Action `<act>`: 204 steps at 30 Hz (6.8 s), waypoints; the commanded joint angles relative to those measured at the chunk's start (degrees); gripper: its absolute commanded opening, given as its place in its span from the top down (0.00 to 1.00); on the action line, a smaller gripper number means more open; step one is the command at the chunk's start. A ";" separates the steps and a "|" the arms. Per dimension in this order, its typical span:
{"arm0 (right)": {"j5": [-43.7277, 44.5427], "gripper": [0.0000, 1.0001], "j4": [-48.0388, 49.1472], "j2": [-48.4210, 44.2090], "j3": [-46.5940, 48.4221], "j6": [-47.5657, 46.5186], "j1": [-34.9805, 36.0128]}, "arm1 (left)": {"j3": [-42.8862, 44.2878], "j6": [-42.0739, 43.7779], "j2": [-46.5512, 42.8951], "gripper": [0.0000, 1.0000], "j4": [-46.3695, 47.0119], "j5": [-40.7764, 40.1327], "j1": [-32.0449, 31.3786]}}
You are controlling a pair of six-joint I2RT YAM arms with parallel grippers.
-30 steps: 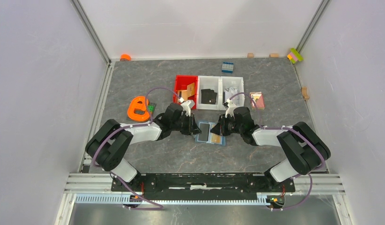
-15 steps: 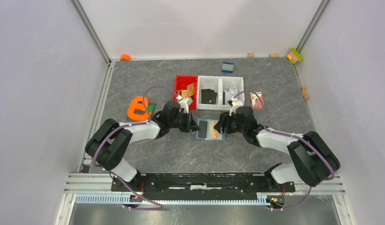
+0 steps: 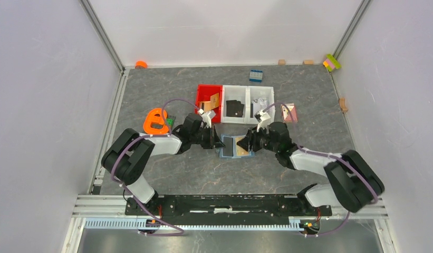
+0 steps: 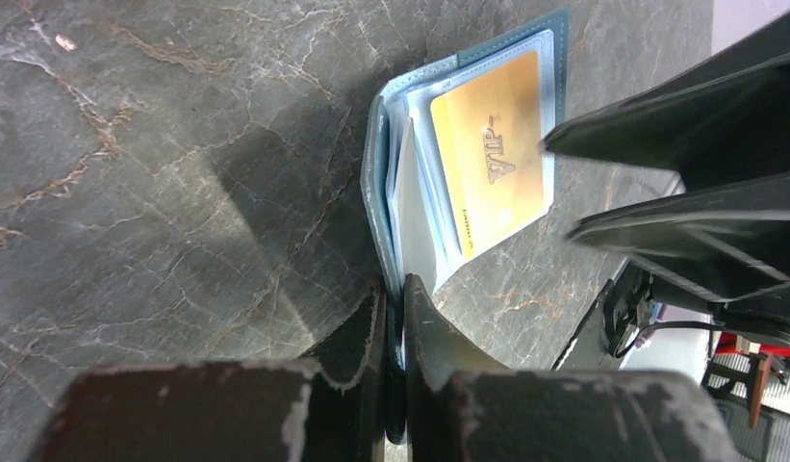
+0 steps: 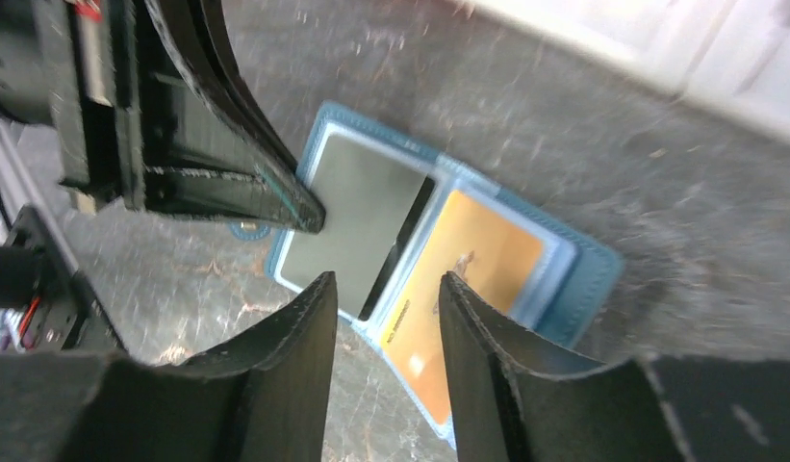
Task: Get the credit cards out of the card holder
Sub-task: Remove the credit card from the card holder.
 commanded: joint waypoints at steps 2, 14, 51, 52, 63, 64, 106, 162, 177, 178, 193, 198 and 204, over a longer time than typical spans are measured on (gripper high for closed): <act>-9.41 0.56 3.39 9.49 3.67 2.91 0.21 | 0.58 -0.68 0.63 0.92 0.94 0.82 0.39; -14.71 0.79 9.51 13.78 2.69 8.83 -1.65 | -3.43 -7.91 0.14 0.98 15.10 10.21 2.57; -26.23 0.76 57.42 14.09 -9.75 35.44 -6.15 | -9.59 -25.89 3.26 0.98 45.85 19.95 4.79; -26.33 0.77 59.59 14.44 -10.12 36.59 -6.24 | -9.61 -25.98 3.31 0.98 45.91 19.96 4.90; -26.09 0.87 63.16 16.53 -10.68 39.26 -7.36 | -10.85 -30.44 4.29 0.98 55.88 21.51 4.88; -25.95 0.87 62.59 16.31 -10.77 38.92 -7.50 | -10.86 -31.15 4.76 0.98 57.37 21.75 4.86; -26.93 0.88 68.65 16.86 -11.56 41.29 -8.84 | -8.96 -34.00 6.79 0.98 61.73 24.96 2.56; -25.27 0.98 68.76 17.03 -12.63 40.57 -9.30 | -8.85 -27.75 4.36 0.66 50.99 23.25 2.74; -25.44 0.82 68.93 17.62 -12.30 40.65 -8.73 | -8.78 -27.31 3.53 0.98 49.92 23.13 2.46; -25.57 0.81 68.94 17.73 -12.27 40.69 -8.70 | -8.90 -27.19 3.32 0.98 49.98 23.03 2.60; -25.71 0.84 72.32 17.73 -12.85 42.29 -9.12 | -10.69 -27.90 2.71 0.98 50.46 21.27 4.79; -25.71 0.93 72.08 17.74 -12.82 42.30 -9.18 | -10.86 -28.01 2.70 0.98 50.46 21.10 5.15; -25.54 1.00 71.86 17.61 -12.95 42.14 -9.35 | -11.04 -28.01 2.61 0.98 50.49 21.01 5.22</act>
